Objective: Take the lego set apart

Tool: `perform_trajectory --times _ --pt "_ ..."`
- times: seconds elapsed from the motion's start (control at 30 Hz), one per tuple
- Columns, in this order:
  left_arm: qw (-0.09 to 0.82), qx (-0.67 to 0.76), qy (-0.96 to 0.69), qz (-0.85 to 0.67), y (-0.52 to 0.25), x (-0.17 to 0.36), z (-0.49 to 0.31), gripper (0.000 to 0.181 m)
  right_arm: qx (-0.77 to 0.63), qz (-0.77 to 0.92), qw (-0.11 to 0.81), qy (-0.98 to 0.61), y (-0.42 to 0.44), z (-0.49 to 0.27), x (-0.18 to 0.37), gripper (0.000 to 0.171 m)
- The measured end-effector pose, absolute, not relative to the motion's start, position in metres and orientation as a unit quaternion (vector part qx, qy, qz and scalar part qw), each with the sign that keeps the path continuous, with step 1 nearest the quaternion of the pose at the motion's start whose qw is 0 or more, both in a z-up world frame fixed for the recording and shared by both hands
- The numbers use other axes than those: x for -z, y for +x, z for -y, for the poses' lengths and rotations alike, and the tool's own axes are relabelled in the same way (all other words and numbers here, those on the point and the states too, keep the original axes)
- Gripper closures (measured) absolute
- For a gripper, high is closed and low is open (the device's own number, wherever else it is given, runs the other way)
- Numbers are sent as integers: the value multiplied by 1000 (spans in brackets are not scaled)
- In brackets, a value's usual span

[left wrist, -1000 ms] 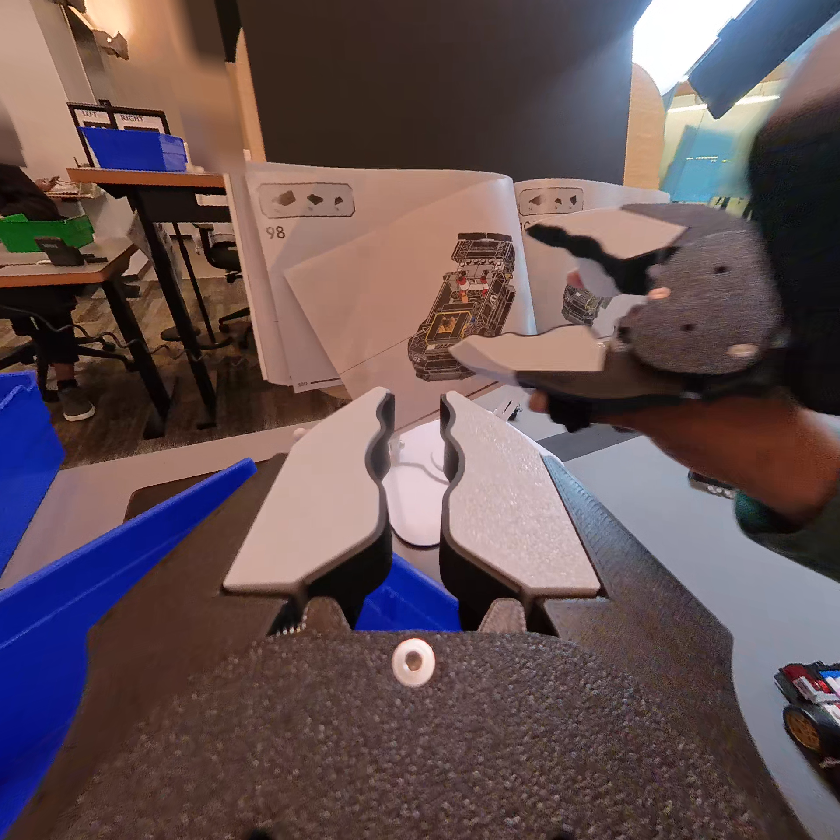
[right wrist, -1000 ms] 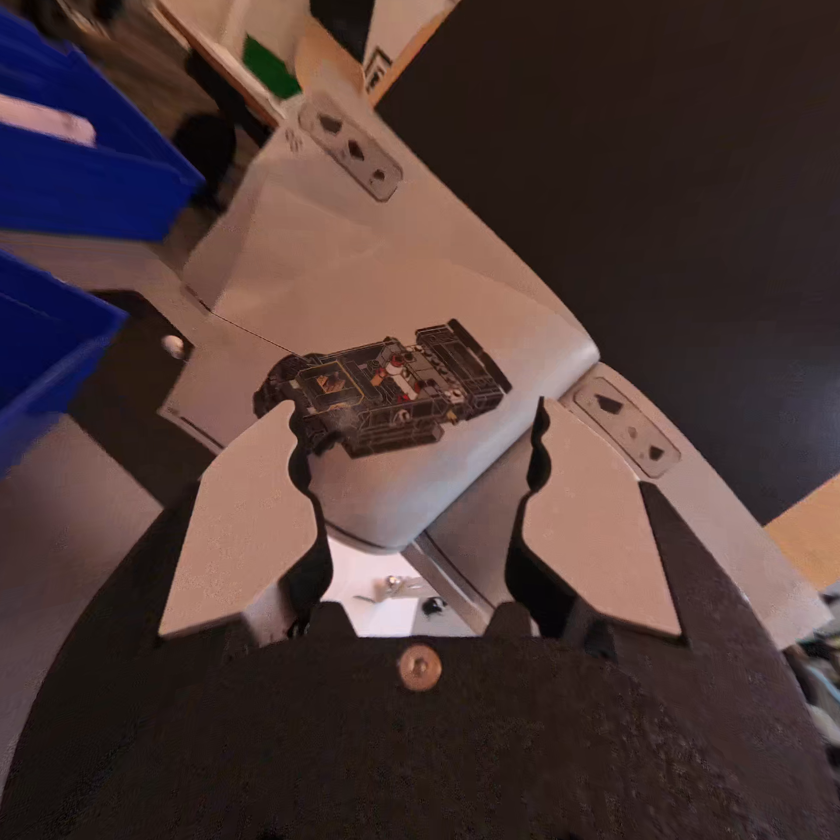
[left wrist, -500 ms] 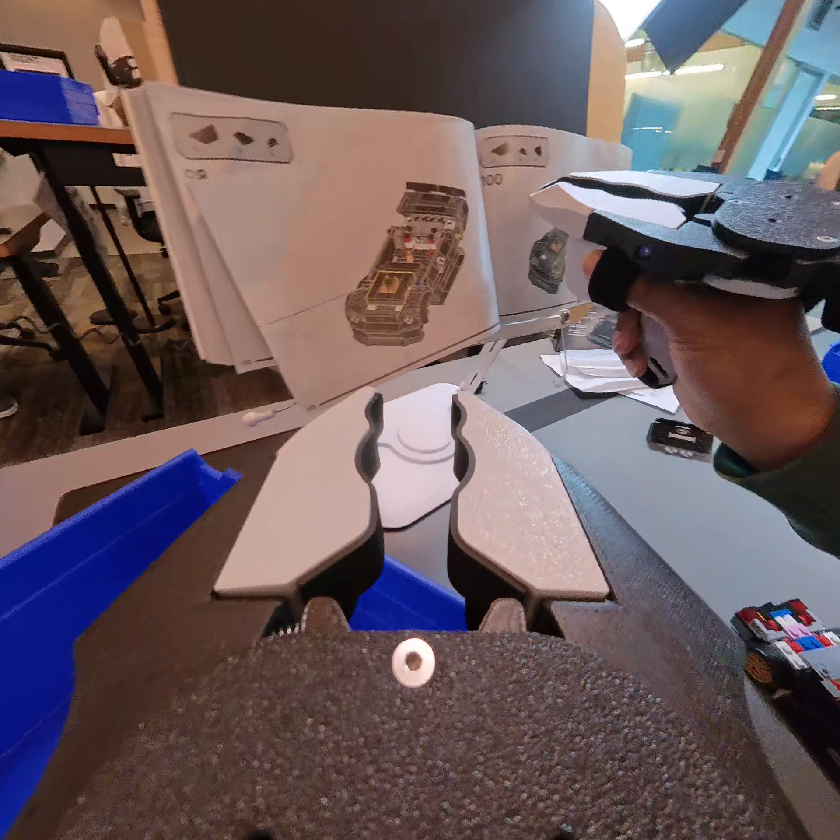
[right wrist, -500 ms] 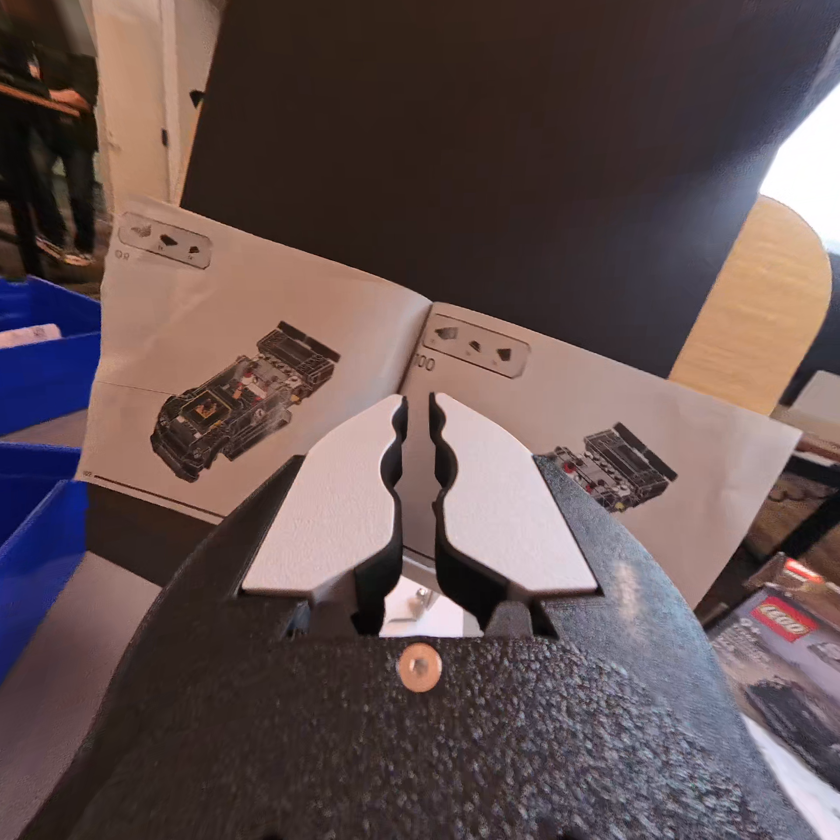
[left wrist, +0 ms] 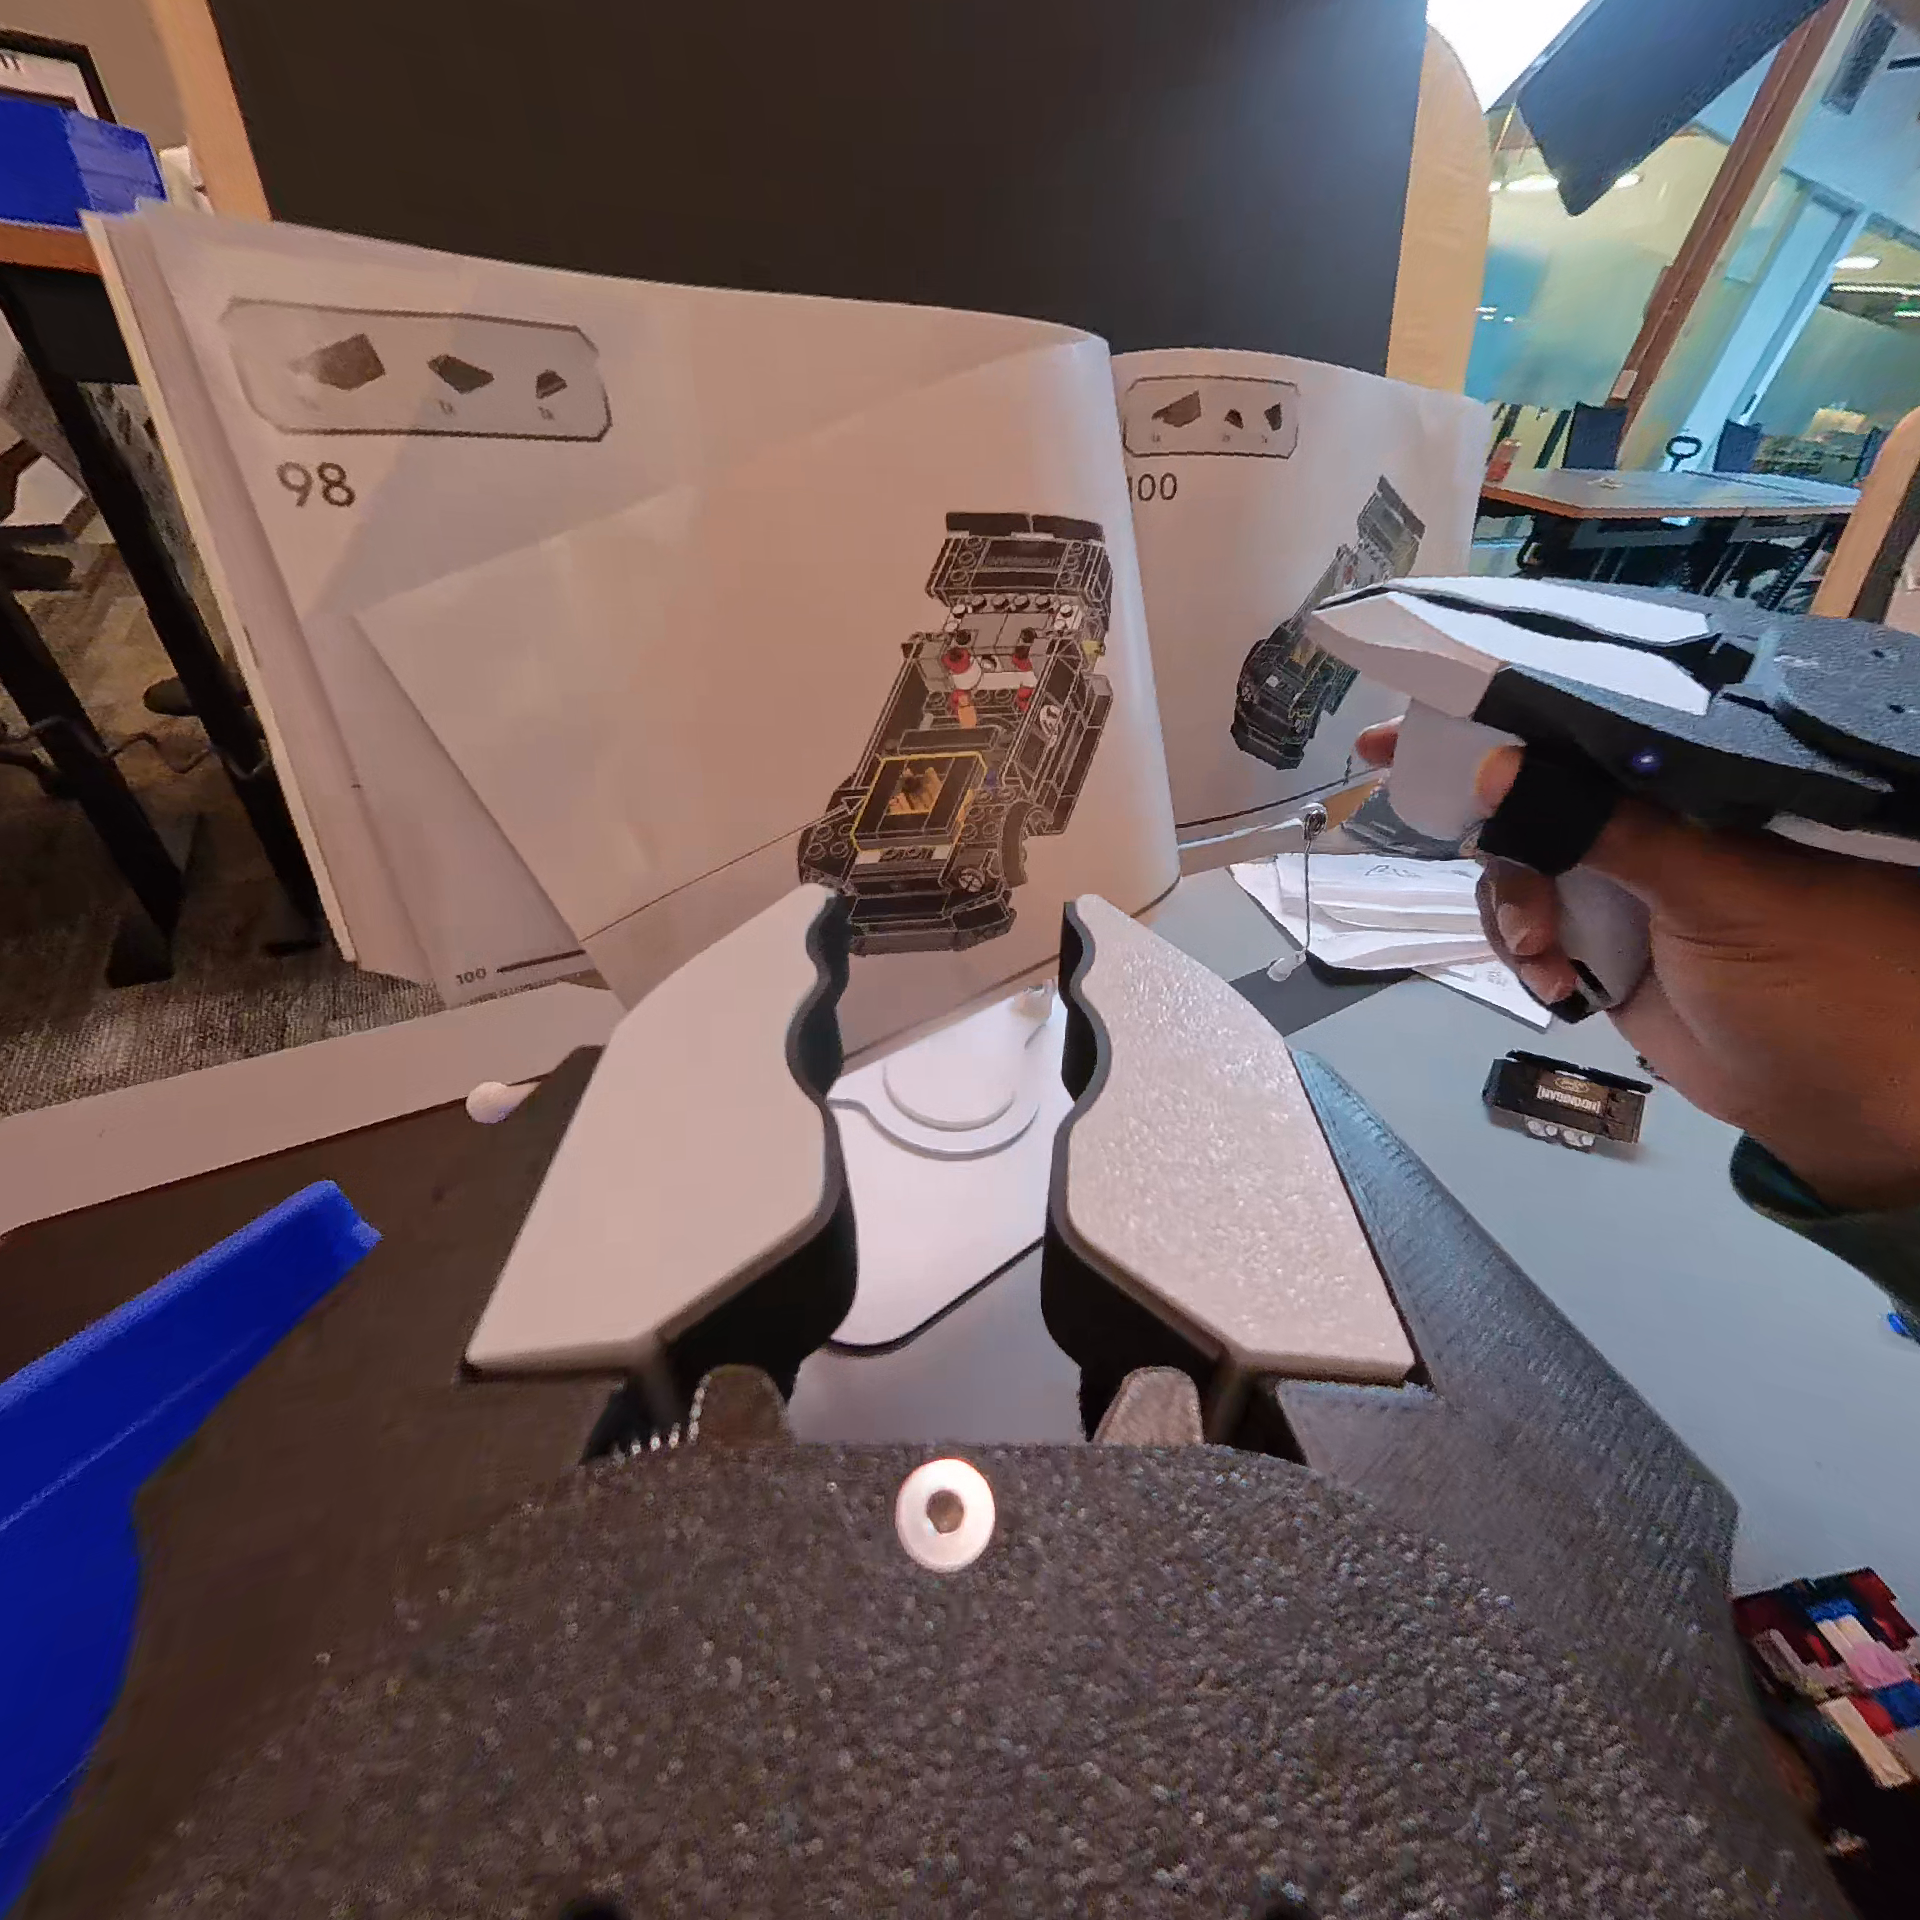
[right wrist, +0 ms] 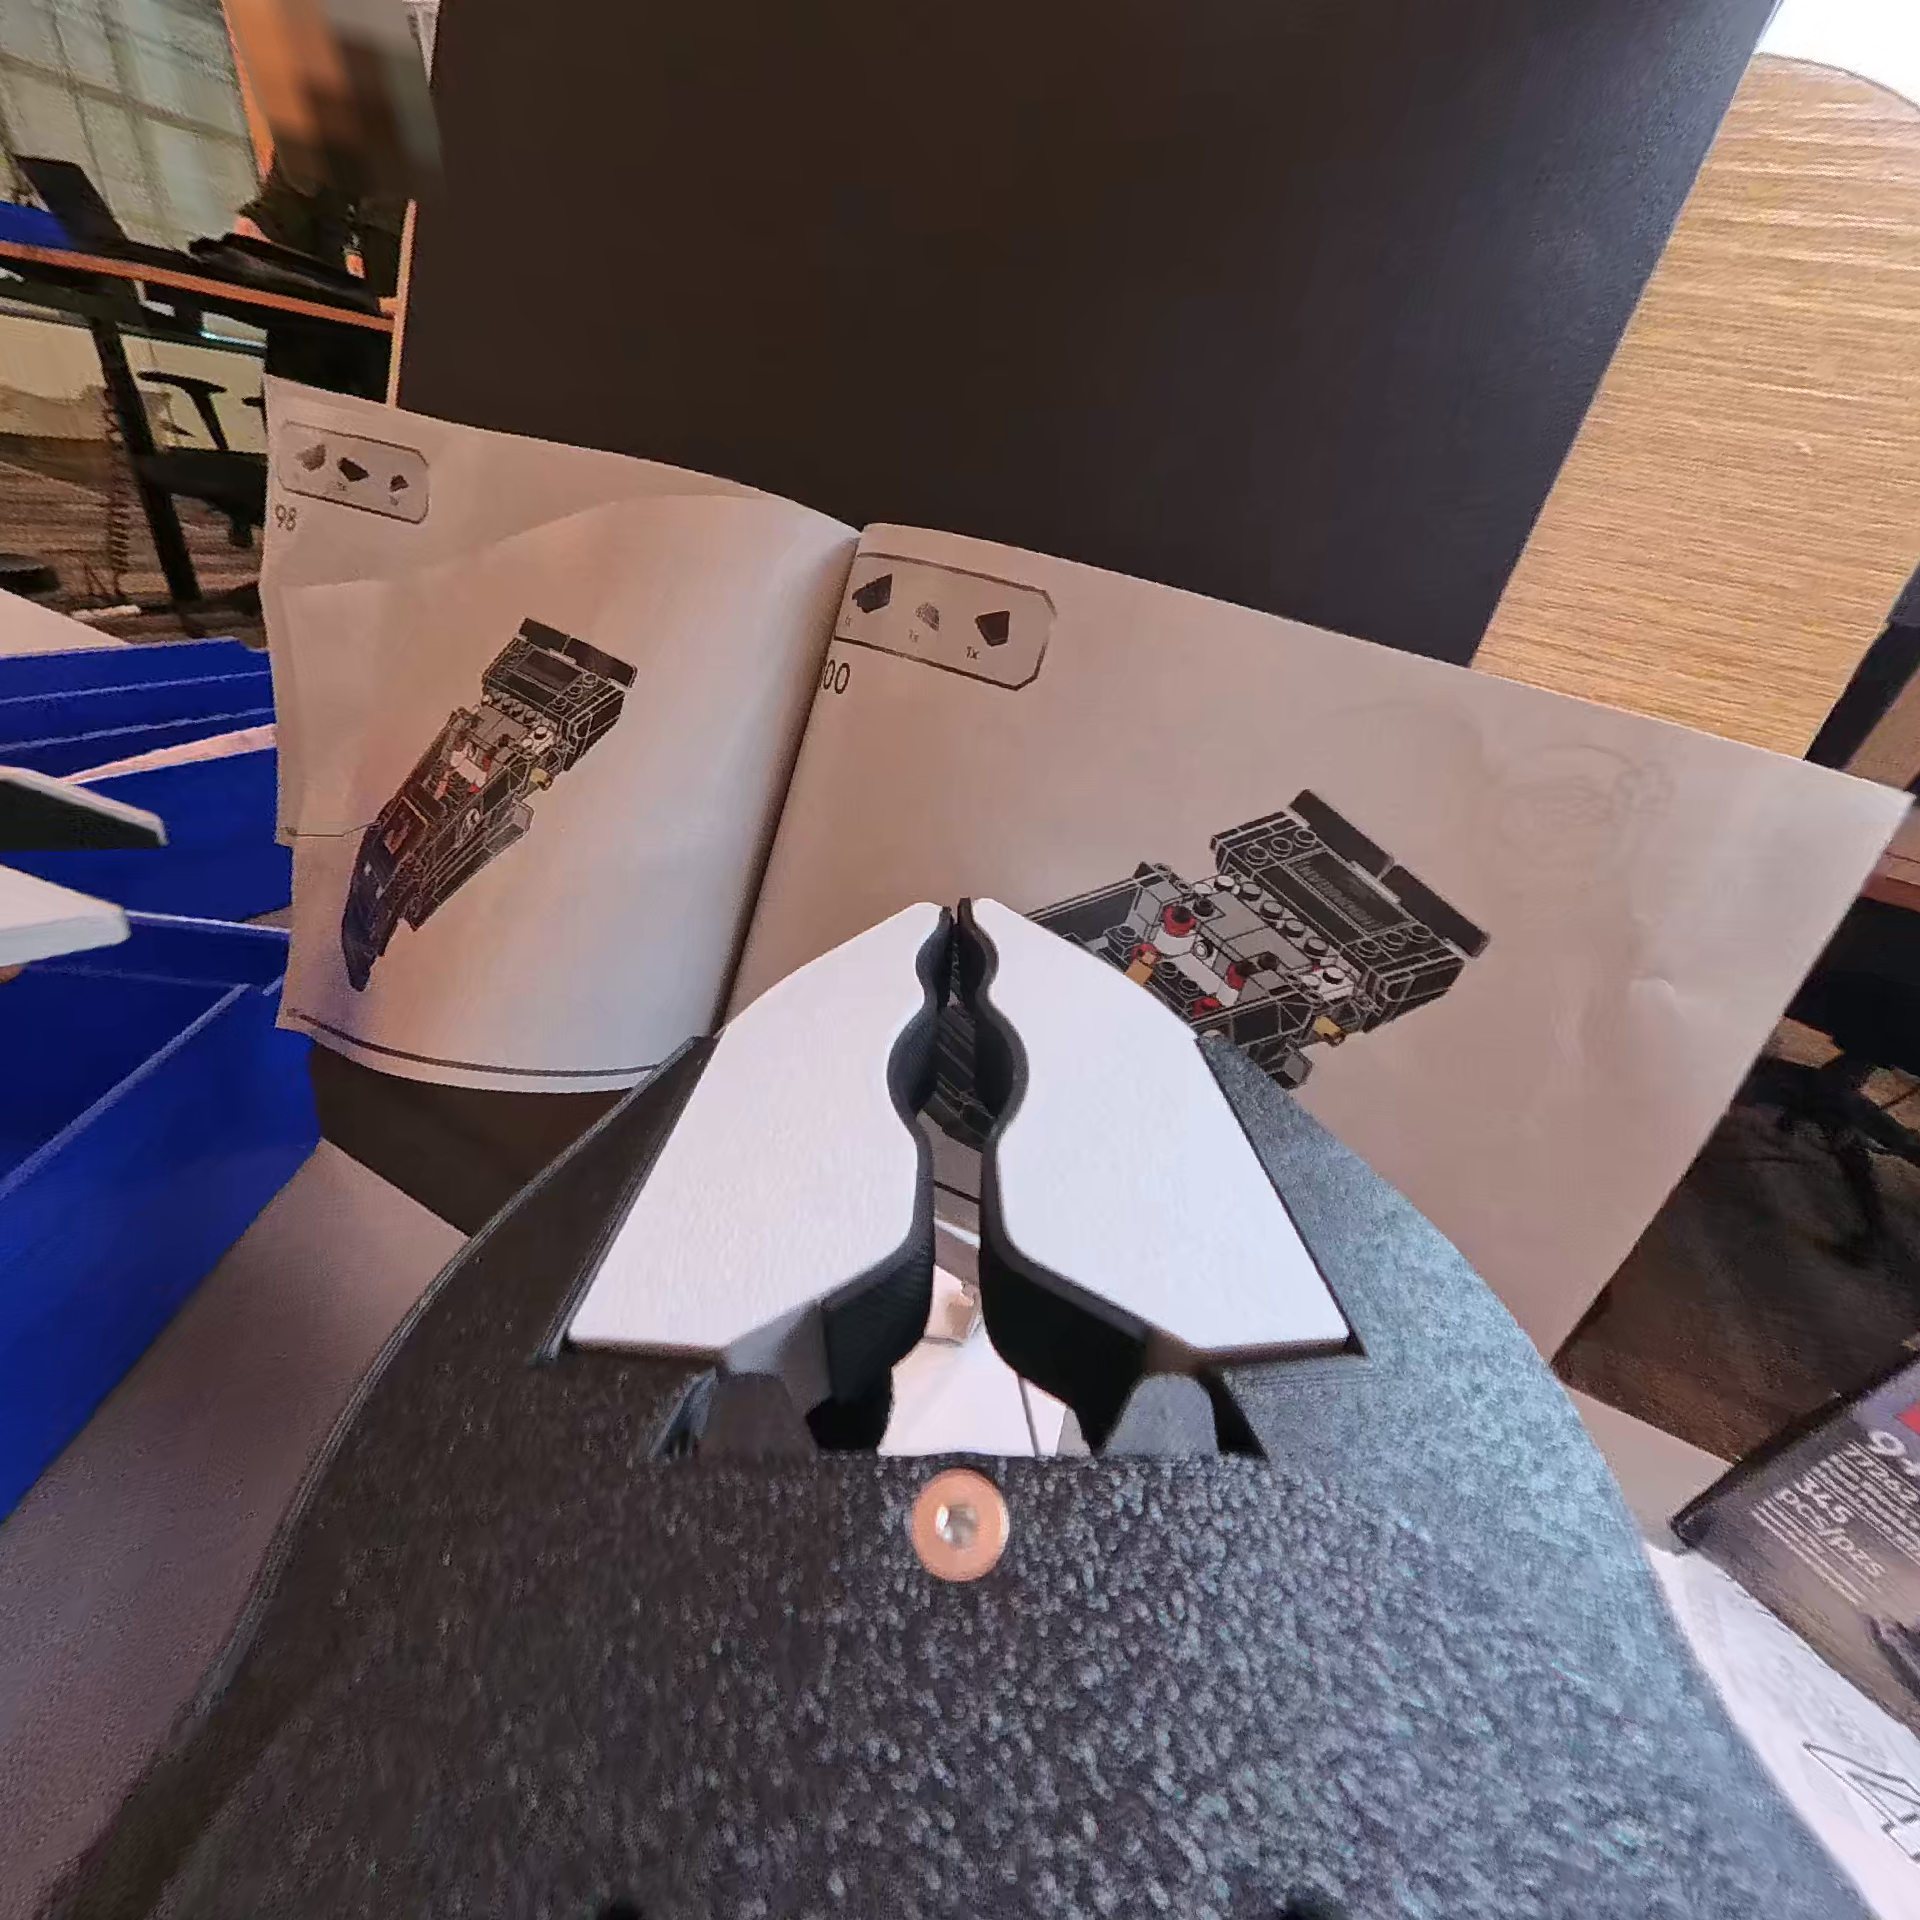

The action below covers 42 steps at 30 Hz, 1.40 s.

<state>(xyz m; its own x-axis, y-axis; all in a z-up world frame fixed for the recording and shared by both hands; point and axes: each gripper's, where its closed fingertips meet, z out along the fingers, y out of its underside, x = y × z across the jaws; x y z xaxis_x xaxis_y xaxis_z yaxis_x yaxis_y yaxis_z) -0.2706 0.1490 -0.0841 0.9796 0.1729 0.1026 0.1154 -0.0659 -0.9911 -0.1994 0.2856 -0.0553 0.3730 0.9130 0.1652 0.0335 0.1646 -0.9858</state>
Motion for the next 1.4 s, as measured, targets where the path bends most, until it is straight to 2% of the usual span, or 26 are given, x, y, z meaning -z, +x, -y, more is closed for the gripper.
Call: perform_trajectory --times 0.2,0.3,0.37,0.47,0.53,0.57,0.6,0.63,0.73,1.0,1.17,1.23,1.33,1.4 --pt "665 -28 -740 98 -273 95 -145 142 -365 408 635 -546 -174 -304 52 168" --pt "665 -33 -737 113 -281 96 -142 143 -394 442 634 -497 -173 -275 45 156" --pt "674 -32 -727 128 -286 93 -140 144 -375 501 627 -464 -191 -239 47 133" --pt "688 -29 -709 151 -292 87 -138 145 -272 556 647 -446 -231 -207 55 87" --pt "695 -30 -701 158 -292 84 -134 145 -185 559 664 -460 -254 -215 65 79" --pt "694 -31 -702 157 -292 84 -132 145 -142 562 669 -465 -261 -225 71 85" --pt "692 -33 -705 154 -291 84 -130 145 -112 560 678 -464 -263 -235 74 109" --pt "690 -36 -707 151 -291 84 -126 145 -104 555 688 -456 -261 -241 73 122" --pt "692 -60 -705 139 -298 80 -112 146 -163 524 692 -469 -240 -249 63 156" --pt "690 13 -719 75 -271 77 -141 141 -372 469 603 -527 -203 -281 65 154" --pt "647 17 -762 4 -252 80 -191 125 -412 452 574 -544 -195 -294 69 157" --pt "635 23 -771 -35 -237 80 -204 131 -407 459 574 -542 -193 -297 70 157" --pt "638 21 -765 -88 -208 78 -217 166 -412 459 573 -540 -187 -300 68 157" --pt "638 14 -761 -113 -187 80 -225 178 -439 440 562 -545 -178 -303 65 154"
